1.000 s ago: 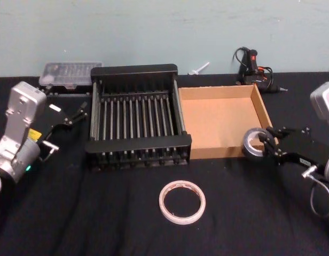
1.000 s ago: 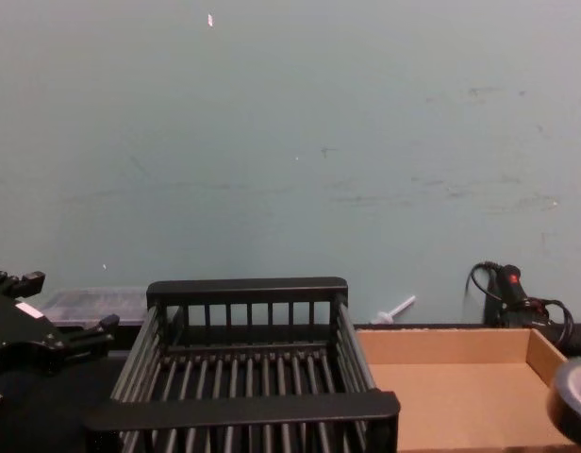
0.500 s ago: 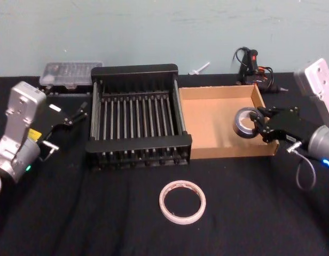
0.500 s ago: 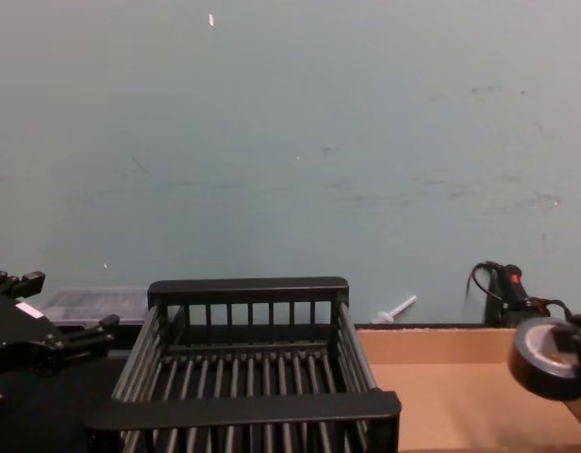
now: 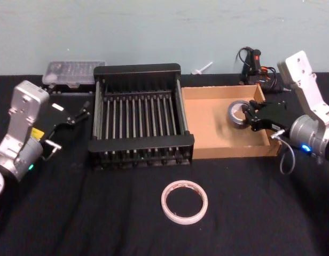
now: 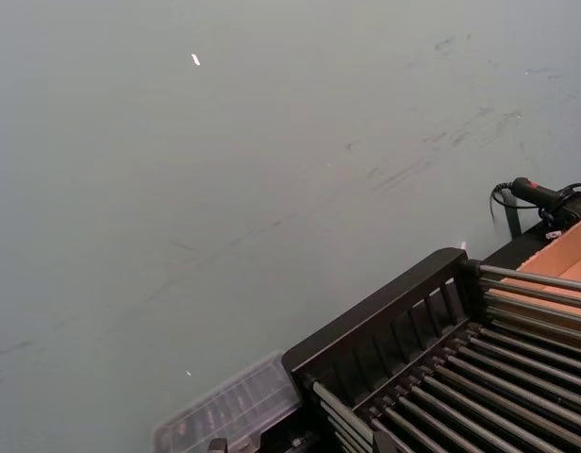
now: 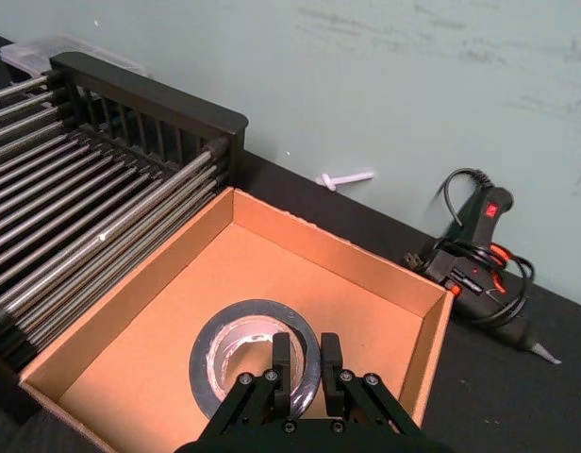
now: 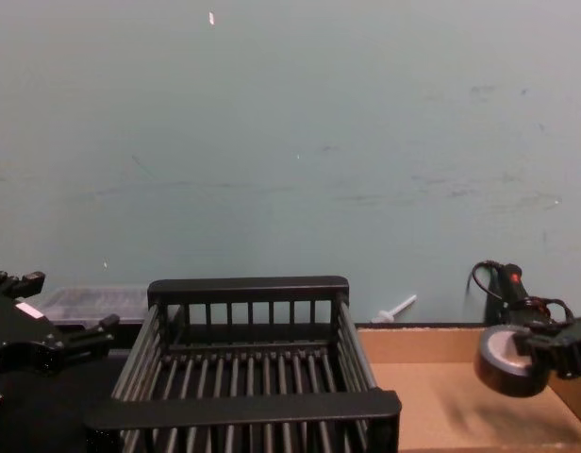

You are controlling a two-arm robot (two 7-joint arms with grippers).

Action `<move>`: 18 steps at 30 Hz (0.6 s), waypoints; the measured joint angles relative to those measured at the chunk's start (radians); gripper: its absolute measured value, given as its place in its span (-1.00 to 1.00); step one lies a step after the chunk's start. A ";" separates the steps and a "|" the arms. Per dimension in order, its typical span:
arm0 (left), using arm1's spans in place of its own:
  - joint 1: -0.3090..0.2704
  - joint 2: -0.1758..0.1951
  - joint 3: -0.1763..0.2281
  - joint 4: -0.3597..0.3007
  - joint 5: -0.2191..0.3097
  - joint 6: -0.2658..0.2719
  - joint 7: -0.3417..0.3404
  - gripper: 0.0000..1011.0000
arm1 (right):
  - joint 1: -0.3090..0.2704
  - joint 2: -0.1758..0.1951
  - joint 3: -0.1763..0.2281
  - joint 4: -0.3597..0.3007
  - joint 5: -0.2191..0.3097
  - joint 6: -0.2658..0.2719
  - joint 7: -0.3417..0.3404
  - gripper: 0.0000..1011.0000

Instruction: Pick up the white tape and place it into the black box , Pick up the silver tape and place it into the brown box.

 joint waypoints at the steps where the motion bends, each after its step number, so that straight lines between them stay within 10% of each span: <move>1: 0.000 0.000 0.000 0.000 0.000 0.000 0.000 0.98 | 0.006 -0.005 -0.001 0.011 -0.001 -0.001 0.000 -0.61; 18: 0.000 0.000 0.000 0.000 0.000 0.000 0.000 0.98 | 0.059 -0.062 -0.019 0.128 -0.025 -0.021 -0.004 -0.61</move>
